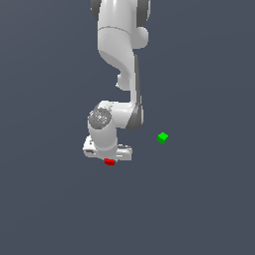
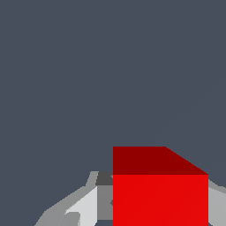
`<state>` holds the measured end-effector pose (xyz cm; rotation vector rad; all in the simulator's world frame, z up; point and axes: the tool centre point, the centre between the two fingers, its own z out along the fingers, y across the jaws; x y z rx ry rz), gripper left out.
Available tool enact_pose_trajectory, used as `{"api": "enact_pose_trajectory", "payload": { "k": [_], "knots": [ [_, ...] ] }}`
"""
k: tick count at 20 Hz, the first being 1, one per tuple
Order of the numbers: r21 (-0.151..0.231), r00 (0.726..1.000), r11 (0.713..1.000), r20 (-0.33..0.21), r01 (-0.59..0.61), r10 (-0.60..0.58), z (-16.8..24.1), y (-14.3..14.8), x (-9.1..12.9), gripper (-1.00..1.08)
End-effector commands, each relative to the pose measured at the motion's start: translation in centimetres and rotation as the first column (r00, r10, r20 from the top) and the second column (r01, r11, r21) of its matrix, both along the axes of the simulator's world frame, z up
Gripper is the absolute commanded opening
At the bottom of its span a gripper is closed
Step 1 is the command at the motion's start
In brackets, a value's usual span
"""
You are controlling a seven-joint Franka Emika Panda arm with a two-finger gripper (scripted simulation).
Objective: Stack the red cube on top of the green cube.
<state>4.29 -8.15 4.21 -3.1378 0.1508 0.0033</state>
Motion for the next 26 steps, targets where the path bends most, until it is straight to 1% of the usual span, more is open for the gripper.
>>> {"api": "enact_pose_trajectory", "payload": {
  "k": [1, 7, 12, 20, 26],
  "knots": [
    [0.0, 1.0, 1.0, 0.002, 0.0, 0.0, 1.6, 0.0, 0.0, -1.0],
    [0.0, 1.0, 1.0, 0.002, 0.0, 0.0, 5.7, 0.0, 0.0, -1.0],
    [0.0, 1.0, 1.0, 0.002, 0.0, 0.0, 7.5, 0.0, 0.1, -1.0],
    [0.0, 1.0, 1.0, 0.003, 0.0, 0.0, 7.6, 0.3, -0.1, -1.0],
    [0.0, 1.0, 1.0, 0.003, 0.0, 0.0, 7.2, 2.3, -1.1, -1.0]
  ]
}}
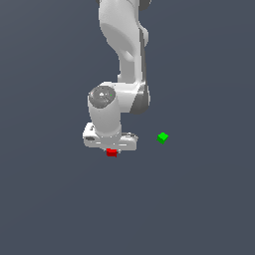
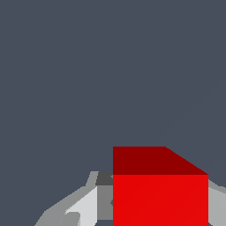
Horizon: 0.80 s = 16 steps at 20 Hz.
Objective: Stack the red cube on top of the green cube.
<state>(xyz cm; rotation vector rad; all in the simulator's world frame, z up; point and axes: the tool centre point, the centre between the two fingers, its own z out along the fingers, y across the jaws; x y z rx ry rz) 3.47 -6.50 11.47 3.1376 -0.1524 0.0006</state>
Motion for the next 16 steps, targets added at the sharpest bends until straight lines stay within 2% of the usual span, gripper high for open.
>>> {"api": "enact_pose_trajectory", "payload": {
  "k": [1, 7, 16],
  "knots": [
    [0.0, 1.0, 1.0, 0.001, -0.001, 0.001, -0.2, 1.2, -0.6, -1.0],
    [0.0, 1.0, 1.0, 0.0, -0.002, 0.002, -1.2, 5.7, -3.0, -1.0],
    [0.0, 1.0, 1.0, 0.0, -0.002, 0.002, -3.2, 15.4, -8.0, -1.0]
  ]
}}
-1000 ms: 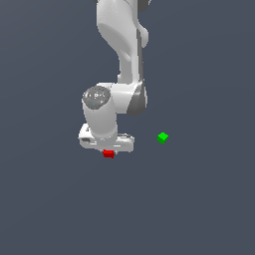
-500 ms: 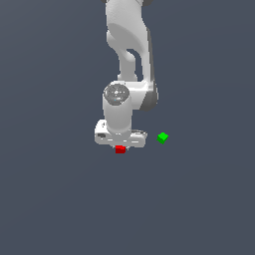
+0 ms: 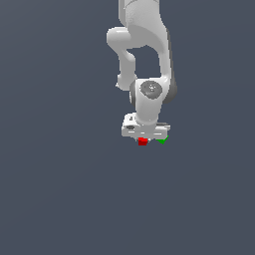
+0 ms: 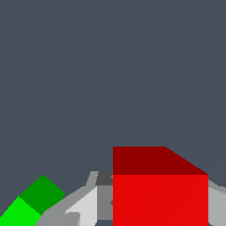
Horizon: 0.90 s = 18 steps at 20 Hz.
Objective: Stack the red cube on top of the green cube.
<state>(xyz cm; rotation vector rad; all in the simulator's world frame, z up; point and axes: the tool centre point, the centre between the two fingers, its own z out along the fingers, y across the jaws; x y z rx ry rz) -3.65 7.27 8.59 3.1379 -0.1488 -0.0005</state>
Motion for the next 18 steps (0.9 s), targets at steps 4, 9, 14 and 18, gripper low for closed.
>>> {"api": "enact_pose_trajectory", "payload": {
  "k": [4, 9, 14, 18],
  "knots": [
    [0.0, 1.0, 1.0, 0.001, 0.0, 0.0, -1.1, 5.5, -2.8, -1.0],
    [0.0, 1.0, 1.0, 0.001, 0.0, 0.0, -1.9, 9.2, -4.5, -1.0],
    [0.0, 1.0, 1.0, 0.0, 0.001, -0.001, -2.3, 11.3, -5.4, -1.0],
    [0.0, 1.0, 1.0, 0.0, 0.001, -0.001, -2.5, 11.8, -5.5, -1.0]
  ]
}}
